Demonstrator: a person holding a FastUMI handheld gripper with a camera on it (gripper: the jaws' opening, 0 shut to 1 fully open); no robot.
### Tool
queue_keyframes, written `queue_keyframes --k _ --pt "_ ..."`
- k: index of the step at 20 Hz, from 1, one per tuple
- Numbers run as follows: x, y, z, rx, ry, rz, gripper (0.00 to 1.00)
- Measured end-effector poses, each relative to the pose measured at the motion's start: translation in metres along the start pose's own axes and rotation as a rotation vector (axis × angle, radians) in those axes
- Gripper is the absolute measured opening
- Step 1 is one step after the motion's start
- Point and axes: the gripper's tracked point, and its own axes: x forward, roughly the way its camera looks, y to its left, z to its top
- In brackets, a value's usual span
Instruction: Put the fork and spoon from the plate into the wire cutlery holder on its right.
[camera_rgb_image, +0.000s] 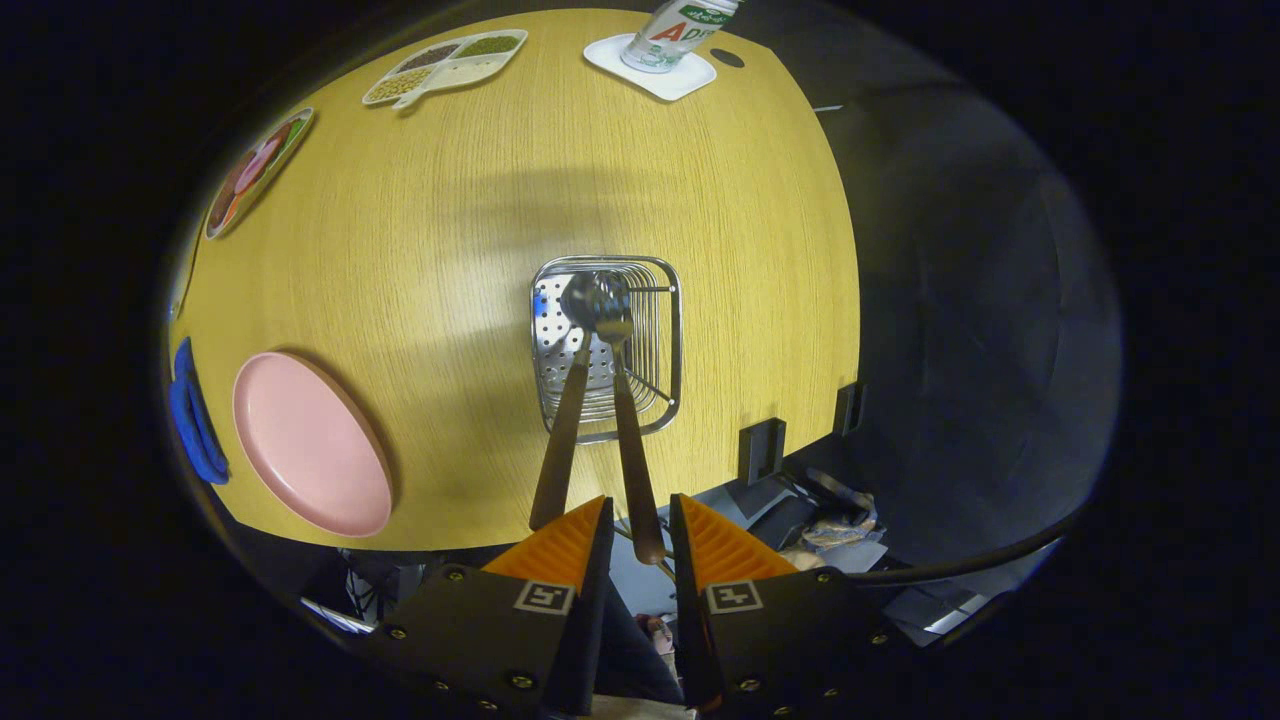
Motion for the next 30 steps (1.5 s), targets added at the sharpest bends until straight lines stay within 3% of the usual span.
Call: queue_keyframes --k 4,8,15,23,30 --pt "-0.003 0.003 0.004 -0.008 -0.025 0.007 0.33" --pt "-0.015 0.007 0.021 0.011 -0.142 0.030 0.34" --pt "-0.077 0.012 0.065 0.115 -0.515 0.106 0.33" --pt "-0.221 -0.016 0.091 0.222 -1.072 0.089 0.33" --pt "-0.379 -0.026 0.052 0.295 -1.570 0.091 0.33"
